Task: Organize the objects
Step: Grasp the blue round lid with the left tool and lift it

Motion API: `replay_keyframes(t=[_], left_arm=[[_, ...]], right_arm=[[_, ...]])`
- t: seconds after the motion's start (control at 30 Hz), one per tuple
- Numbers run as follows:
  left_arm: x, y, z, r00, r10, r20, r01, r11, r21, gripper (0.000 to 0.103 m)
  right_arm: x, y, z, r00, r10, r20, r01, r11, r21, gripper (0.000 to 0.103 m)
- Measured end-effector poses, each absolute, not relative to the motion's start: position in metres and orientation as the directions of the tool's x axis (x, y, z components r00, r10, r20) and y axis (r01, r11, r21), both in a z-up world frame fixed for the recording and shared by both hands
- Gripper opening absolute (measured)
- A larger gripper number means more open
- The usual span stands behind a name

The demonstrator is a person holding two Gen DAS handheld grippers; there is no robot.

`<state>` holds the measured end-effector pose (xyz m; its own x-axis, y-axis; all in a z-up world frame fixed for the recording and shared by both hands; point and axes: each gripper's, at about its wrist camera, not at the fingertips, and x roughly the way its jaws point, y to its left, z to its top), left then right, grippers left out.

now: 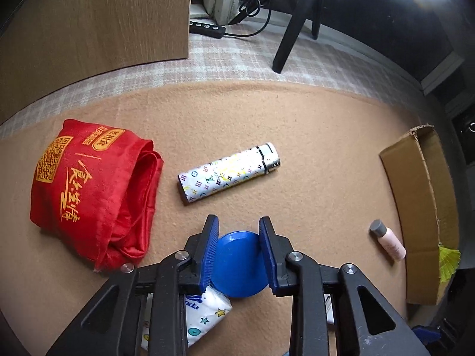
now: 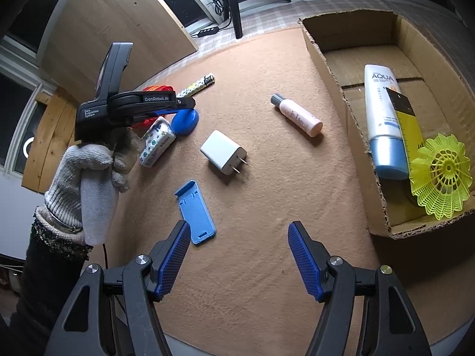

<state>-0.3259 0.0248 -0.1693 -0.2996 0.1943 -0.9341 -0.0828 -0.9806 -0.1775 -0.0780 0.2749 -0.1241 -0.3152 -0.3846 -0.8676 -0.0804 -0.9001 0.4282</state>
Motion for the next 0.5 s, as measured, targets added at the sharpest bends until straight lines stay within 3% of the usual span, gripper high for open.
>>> replay_keyframes(t=[0.5], left_arm=[[-0.257,0.056,-0.16,-0.313,0.12,-0.942,-0.285,-0.958,-0.027,0.028]], right_arm=[[-0.083,0.253,-0.131,-0.293,-0.398,-0.869,-0.037,-0.904,0.426,0.064]])
